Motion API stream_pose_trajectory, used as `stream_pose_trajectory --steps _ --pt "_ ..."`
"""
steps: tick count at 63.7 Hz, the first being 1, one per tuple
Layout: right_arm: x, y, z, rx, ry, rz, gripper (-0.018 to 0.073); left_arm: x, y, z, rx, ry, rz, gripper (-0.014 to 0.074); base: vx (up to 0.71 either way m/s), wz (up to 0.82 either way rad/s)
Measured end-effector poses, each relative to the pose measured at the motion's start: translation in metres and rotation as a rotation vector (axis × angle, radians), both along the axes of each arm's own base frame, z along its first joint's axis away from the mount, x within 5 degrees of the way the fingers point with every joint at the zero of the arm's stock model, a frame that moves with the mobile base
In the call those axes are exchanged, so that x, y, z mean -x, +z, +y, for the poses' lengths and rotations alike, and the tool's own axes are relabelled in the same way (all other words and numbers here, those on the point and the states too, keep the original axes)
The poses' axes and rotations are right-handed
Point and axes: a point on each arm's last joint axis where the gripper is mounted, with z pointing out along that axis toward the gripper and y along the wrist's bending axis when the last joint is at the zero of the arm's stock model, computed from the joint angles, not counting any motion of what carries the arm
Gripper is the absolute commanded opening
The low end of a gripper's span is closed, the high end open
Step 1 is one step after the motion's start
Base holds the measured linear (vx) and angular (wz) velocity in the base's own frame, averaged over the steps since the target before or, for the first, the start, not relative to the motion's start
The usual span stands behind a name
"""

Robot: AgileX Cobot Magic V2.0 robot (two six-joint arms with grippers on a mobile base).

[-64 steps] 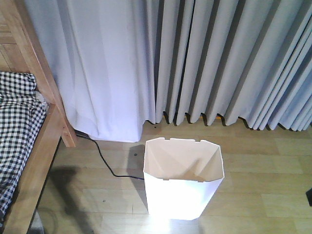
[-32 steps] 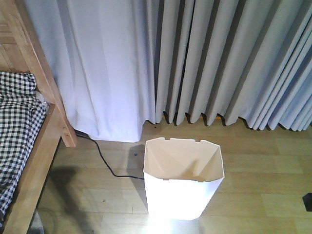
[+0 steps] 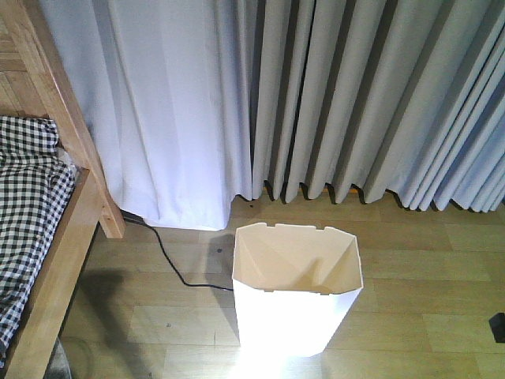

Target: Move trash bin to bedside with robot

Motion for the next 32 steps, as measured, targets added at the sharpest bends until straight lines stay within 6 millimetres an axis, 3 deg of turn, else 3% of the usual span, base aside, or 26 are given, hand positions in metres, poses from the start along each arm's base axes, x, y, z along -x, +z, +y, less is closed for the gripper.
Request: stream_pose_trajectory --steps 32 --pt "0.0 -0.0002 0.0 0.0 0.0 0.002 -0.001 0.0 0.0 0.0 0.0 0.0 0.0 -0.0006 0.0 0.0"
